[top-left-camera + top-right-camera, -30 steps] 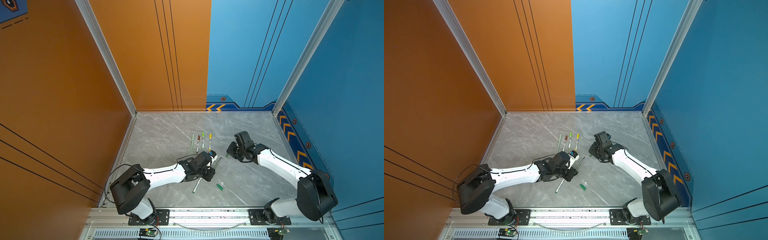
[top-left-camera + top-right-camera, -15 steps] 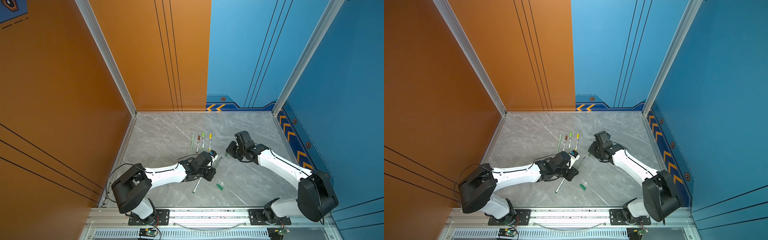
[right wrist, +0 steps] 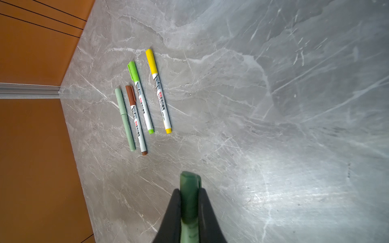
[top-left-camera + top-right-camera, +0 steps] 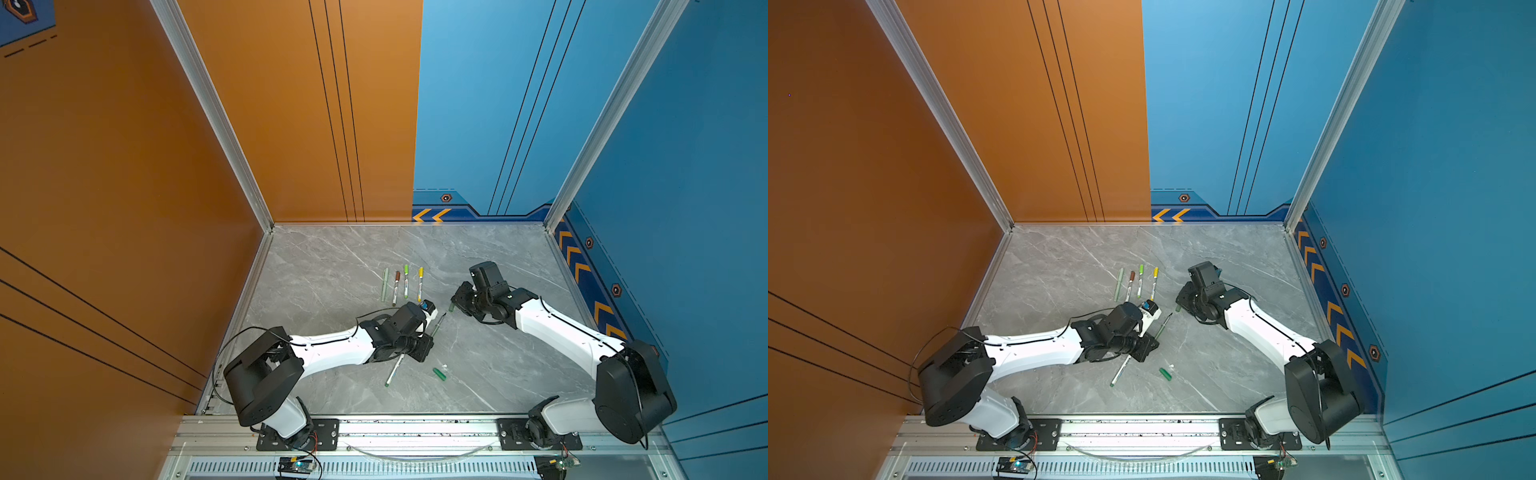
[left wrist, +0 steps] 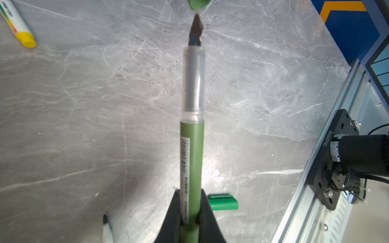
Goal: Insert pens into pen caps
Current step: Put on the pen cap to the pen.
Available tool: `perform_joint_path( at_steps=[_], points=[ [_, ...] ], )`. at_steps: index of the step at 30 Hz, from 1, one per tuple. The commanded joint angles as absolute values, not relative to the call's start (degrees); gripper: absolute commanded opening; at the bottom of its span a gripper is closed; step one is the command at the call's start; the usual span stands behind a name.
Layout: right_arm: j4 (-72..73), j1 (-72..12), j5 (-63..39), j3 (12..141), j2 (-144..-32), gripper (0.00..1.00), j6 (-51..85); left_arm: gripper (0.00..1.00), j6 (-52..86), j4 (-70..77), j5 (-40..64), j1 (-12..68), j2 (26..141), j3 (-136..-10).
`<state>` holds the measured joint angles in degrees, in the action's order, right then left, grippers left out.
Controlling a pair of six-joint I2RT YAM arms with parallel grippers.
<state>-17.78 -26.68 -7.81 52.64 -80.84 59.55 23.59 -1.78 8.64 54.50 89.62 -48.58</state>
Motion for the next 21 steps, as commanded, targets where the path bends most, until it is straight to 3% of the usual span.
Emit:
perform_joint_path(
  at_steps=[1,21],
  points=[
    [-16.8,-27.1,-8.8,52.6,-80.7,0.0,60.5,0.0,23.8,-1.5,9.4,55.0,90.6,-50.3],
    [-16.3,-28.4,-9.3,52.6,-81.1,0.0,60.9,0.0,24.1,-1.2,8.3,54.9,90.6,-50.2]
  ],
)
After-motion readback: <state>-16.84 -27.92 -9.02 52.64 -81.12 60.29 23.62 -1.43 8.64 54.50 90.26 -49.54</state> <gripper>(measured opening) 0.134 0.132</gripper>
